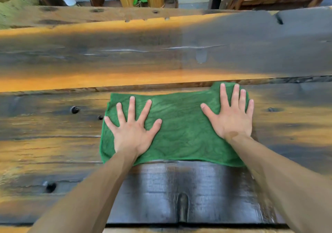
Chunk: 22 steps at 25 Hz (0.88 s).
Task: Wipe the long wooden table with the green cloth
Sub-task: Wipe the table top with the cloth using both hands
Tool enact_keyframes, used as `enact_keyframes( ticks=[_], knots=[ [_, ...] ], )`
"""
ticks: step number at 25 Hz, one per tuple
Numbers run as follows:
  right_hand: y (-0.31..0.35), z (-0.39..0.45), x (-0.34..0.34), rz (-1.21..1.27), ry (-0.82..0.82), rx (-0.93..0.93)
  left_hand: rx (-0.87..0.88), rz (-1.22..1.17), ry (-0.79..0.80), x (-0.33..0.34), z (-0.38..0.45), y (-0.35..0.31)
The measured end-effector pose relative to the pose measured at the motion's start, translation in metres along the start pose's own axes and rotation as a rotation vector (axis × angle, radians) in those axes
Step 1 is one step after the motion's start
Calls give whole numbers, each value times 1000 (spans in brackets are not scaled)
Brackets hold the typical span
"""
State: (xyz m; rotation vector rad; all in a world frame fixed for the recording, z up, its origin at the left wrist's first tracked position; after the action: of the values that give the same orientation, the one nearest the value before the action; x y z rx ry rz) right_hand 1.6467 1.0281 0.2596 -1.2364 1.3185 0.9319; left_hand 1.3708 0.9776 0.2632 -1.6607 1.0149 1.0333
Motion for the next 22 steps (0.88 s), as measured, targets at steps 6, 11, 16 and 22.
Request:
enact_keyframes(
  ticks=[6,11,16,22],
  knots=[
    [19,125,-23,47,-7,22,71,46,-8,-23,124,-30],
    [33,234,-36,46,-21,80,77,4,-38,-39,251,-70],
    [44,355,-52,48,-10,146,94,-16,-48,-57,370,-111],
    [47,435,-62,82,-84,197,145,-9,-94,-66,456,-139]
  ],
)
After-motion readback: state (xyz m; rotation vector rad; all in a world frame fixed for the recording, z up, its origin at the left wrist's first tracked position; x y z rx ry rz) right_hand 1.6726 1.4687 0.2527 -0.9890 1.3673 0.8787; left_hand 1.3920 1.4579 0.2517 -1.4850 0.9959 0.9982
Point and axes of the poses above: each hand's wrist, its own z-axis towards the middle knuckle, its own x-axis out of the palm, y = z × x, the point moved 1 cm from there along z, towards the middle knuckle, and after that the axes turned 12 degrees about -z, right-handed, at the moved point
